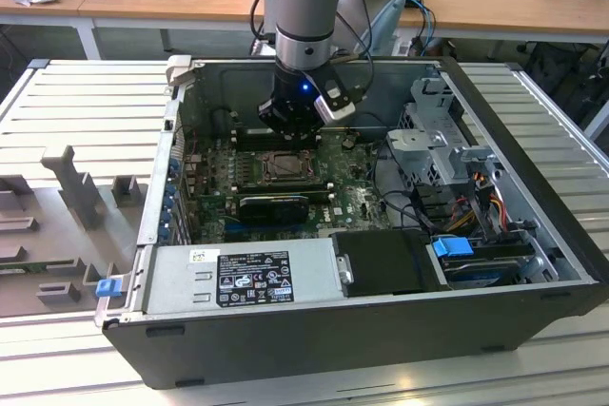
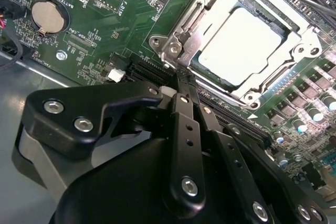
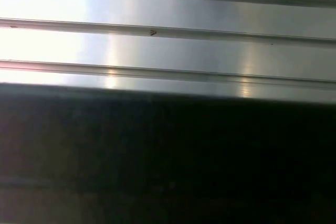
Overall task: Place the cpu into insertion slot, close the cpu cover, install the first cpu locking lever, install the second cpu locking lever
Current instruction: 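Install the first cpu locking lever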
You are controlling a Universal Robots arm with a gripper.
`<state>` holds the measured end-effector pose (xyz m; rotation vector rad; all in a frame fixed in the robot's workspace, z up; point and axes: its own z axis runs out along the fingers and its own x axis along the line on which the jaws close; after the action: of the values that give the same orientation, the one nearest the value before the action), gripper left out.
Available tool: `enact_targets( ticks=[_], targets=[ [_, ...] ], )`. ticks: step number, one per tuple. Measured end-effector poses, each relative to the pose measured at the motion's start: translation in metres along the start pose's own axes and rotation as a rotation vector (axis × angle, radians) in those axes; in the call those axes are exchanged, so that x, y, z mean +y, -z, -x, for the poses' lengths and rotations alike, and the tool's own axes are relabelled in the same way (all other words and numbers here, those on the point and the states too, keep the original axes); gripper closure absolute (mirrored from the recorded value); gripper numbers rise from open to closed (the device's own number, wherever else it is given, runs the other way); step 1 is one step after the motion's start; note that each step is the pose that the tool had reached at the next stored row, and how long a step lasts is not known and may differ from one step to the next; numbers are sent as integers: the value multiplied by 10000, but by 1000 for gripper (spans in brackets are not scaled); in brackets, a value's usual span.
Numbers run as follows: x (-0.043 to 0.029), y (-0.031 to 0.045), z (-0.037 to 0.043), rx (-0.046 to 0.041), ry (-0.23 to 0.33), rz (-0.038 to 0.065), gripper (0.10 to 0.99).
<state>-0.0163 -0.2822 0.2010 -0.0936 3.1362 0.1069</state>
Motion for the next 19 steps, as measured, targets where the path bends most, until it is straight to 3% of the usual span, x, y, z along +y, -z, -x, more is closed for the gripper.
enact_targets(
  ticks=[5, 10, 19],
  targets=[
    [2, 5, 2, -13, 0, 56, 980],
    [13, 184, 3, -6, 0, 39, 980],
    [-23, 196, 10, -4, 0, 37, 980]
  ],
)
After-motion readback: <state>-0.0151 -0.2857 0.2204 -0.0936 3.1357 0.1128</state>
